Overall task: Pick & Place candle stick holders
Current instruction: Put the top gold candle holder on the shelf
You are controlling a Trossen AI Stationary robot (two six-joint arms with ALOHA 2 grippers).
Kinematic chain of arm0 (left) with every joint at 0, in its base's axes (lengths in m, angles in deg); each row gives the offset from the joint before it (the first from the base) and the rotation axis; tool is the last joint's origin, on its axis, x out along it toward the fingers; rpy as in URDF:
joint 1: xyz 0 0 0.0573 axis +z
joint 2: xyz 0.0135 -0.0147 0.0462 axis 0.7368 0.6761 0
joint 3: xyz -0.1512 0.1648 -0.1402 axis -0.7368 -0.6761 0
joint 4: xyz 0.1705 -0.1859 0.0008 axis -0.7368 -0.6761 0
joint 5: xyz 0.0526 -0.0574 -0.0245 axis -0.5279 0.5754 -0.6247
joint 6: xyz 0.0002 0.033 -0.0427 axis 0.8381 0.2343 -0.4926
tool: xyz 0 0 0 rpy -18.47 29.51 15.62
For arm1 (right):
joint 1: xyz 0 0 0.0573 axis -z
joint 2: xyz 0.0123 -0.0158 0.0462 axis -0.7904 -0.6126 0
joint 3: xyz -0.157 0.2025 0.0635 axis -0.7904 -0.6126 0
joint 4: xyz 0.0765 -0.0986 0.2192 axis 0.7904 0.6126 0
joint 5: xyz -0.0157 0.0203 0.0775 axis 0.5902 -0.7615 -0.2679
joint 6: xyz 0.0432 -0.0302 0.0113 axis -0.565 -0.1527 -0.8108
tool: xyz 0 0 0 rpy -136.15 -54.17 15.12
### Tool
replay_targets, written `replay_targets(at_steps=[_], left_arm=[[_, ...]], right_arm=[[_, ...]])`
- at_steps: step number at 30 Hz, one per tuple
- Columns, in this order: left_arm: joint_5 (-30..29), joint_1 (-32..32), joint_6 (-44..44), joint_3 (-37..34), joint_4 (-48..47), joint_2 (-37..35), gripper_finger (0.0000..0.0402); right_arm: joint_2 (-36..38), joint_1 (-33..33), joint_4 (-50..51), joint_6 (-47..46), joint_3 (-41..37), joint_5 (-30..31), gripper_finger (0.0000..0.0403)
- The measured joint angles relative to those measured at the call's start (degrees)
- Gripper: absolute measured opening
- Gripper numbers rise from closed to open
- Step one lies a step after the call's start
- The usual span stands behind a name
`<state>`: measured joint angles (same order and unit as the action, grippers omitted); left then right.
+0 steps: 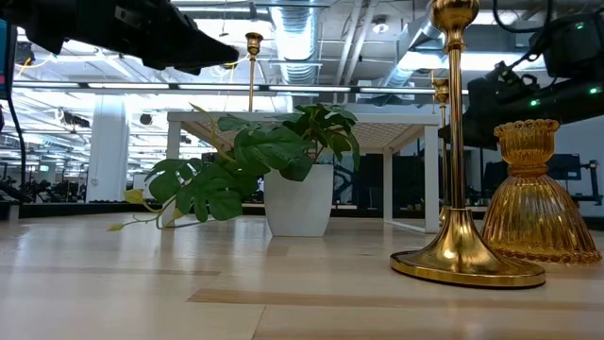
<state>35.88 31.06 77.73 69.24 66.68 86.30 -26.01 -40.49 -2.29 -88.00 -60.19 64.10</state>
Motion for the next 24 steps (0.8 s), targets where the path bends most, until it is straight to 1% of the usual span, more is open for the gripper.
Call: replay_targets(at_steps=[6,9,12,17,18,22,24], left_arm=[[-0.17,0.0,0.05,0.0,-0.56,-0.22,0.0008],[-0.18,0.0,0.03,0.0,-0.59,-0.22,0.0009],[-0.19,-0.01,-0.32,0.0,-0.59,-0.22,0.0009],[-0.19,-0.02,-0.34,0.0,-0.59,-0.22,0.0005],[-0.19,-0.02,-0.36,0.0,-0.61,-0.22,0.0005],[-0.19,-0.04,-0.58,0.0,-0.63,-0.22,0.0008],[-0.21,-0.04,-0.58,0.0,-0.63,-0.22,0.0009]], right_arm=[[-6.65,1.94,-7.06,0.02,0.02,-0.06,0.0127],[-9.39,2.22,-9.62,0.02,0.11,-0.08,0.0114],[-11.66,2.26,-9.15,0.13,0.8,-0.06,0.0084],[-14.04,2.24,-9.33,0.41,2.02,0.05,0.0015],[-14.19,2.25,-9.43,0.4,2.17,-0.1,0.001],[-14.42,2.12,-9.09,1.05,2.57,-0.09,0.0015],[-14.42,2.15,-9.04,1.58,3.02,-0.38,0.0009]])
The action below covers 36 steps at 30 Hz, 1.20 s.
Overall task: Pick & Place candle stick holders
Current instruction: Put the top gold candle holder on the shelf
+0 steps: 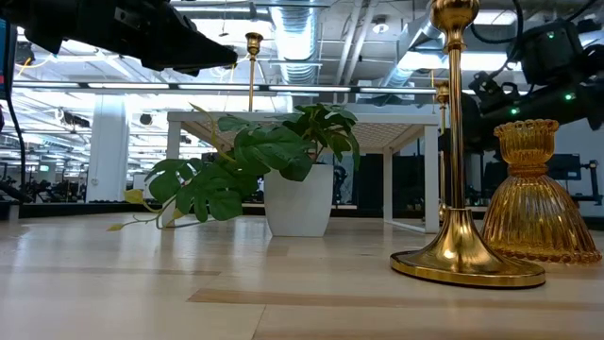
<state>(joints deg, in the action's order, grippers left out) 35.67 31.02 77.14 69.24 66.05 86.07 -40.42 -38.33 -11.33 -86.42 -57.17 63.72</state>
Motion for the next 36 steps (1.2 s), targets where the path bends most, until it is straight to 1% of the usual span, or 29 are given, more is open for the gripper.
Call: replay_targets(at_steps=[3,5,9,11,15,18,21,23,27,32,36], left_arm=[[0.01,-0.01,-0.02,0.0,0.0,0.0,0.0007],[0.01,-0.01,-0.25,0.0,-0.02,0.0,0.0005],[0.01,-0.01,-0.46,0.0,-0.16,0.0,0.0006],[0.01,0.0,-0.46,0.0,-0.45,0.0,0.0008],[0.01,-0.01,-0.46,0.0,-0.46,-0.02,0.0008],[0.01,0.0,-0.46,0.0,-0.46,-0.02,0.0005],[0.01,-0.01,-0.46,0.0,-0.46,-0.02,0.0005],[0.01,0.0,-0.46,0.0,-0.46,-0.02,0.0008],[0.01,-0.01,-0.46,0.0,-0.44,-0.02,0.0008],[0.01,-0.01,-0.46,0.0,-0.46,-0.02,0.0005],[0.01,0.01,-0.45,0.0,-0.44,-0.02,0.0007]], right_arm=[[0.0,0.0,0.49,1.41,1.27,-0.98,0.0008],[0.08,0.0,2.6,2.02,2.89,-1.01,0.0009],[2.02,0.0,13.99,3.98,8.42,-0.82,0.0005],[3.59,0.02,21.18,4.57,11.99,0.74,0.0007],[7.24,0.04,32.91,9.31,19.14,3.72,0.0004],[9.65,0.04,37.37,12.79,24.66,3.95,0.0005],[10.64,-0.02,39.02,16.28,29.86,3.29,0.0004],[10.45,-0.32,39.1,18.27,32.98,0.82,0.0003],[7.3,-0.35,38.59,19.17,38.76,-6.73,0.0004],[-0.72,-0.21,38.03,19.64,44.69,-14.48,0.0003],[-8.09,0.6,34.44,20.35,48.46,-21.06,0.0003]])
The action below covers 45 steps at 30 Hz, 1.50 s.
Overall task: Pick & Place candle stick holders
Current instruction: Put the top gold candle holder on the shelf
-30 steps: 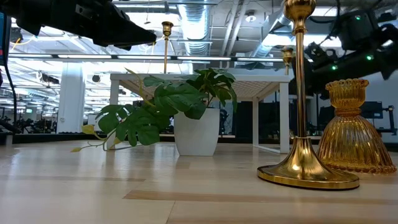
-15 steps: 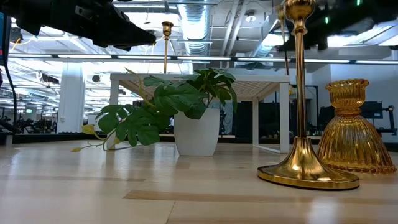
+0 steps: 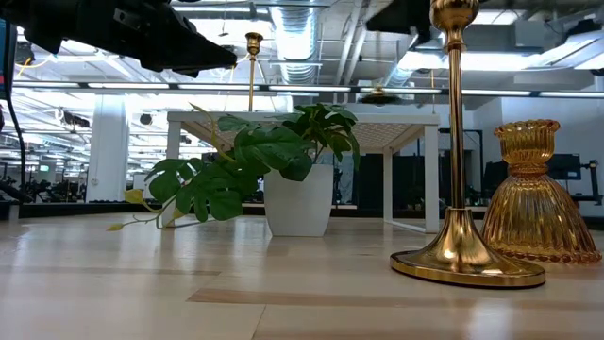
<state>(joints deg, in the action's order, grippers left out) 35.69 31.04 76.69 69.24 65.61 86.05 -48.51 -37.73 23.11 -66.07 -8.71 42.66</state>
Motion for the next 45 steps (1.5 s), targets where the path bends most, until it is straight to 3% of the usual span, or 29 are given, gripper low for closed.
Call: replay_targets(at_steps=[16,29,45], left_arm=[[0.0,-0.02,-0.01,0.0,0.0,0.0,0.0008],[0.0,-0.02,0.01,0.0,-0.02,0.0,0.0008],[0.0,0.0,0.01,0.0,-0.02,0.0,0.0006]], right_arm=[[-19.61,5.1,-11.9,-5.78,7.89,-19.33,0.0003],[-27.05,6.68,-12.72,-7.3,10.57,-20.75,0.0003],[-27.87,6.68,-13.6,-7.59,10.68,-22.11,0.0002]])
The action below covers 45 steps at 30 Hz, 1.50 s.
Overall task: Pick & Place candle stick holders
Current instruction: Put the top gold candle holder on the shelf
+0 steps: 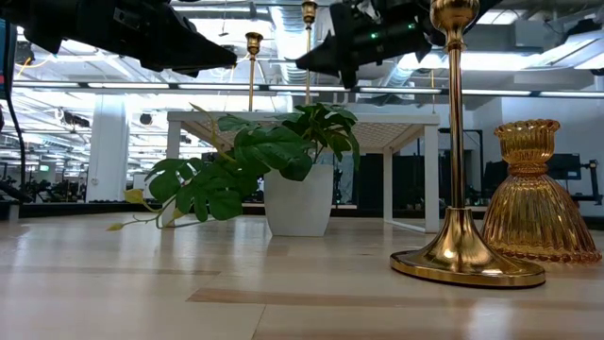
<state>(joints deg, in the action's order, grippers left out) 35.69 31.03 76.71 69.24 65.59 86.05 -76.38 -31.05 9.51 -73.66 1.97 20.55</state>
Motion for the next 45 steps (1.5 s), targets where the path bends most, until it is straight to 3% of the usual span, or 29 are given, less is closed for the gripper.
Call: replay_targets(at_steps=[25,37,45], left_arm=[[0.0,-0.02,0.0,0.0,0.01,0.0,0.0006],[0.0,0.01,-0.01,0.0,0.0,0.0,0.0007],[0.02,-0.01,0.0,0.0,0.0,0.0,0.0009]], right_arm=[[0.04,0.68,2.28,0.24,-0.07,0.15,0.0017],[0.32,0.73,2.89,0.85,-0.09,0.19,0.0113],[4.92,1.14,7.21,1.75,-0.11,0.17,0.0172]])
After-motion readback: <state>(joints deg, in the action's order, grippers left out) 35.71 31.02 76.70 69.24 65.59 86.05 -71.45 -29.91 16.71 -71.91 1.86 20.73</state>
